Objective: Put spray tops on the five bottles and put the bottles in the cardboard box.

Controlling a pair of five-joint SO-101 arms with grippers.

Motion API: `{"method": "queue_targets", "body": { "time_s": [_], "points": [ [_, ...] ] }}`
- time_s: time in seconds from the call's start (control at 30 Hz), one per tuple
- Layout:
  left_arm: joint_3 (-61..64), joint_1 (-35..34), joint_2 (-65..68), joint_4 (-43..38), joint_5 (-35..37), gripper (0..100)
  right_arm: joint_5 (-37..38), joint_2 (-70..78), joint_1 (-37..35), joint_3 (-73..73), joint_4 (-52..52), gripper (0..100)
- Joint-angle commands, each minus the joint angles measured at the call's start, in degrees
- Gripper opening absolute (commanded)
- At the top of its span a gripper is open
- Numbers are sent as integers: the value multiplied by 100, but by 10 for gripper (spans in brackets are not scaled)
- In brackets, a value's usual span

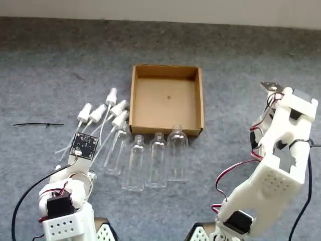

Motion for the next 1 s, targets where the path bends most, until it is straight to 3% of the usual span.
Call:
{"method": "queue_targets", "body": {
  "time_s": [0.0, 0.97],
  "points": [
    [110, -92, 13, 62, -44, 171, -26, -4, 66, -338, 13, 270],
    [110, -92, 13, 62, -44, 171, -62, 154, -22, -374, -602, 270]
  ]
}}
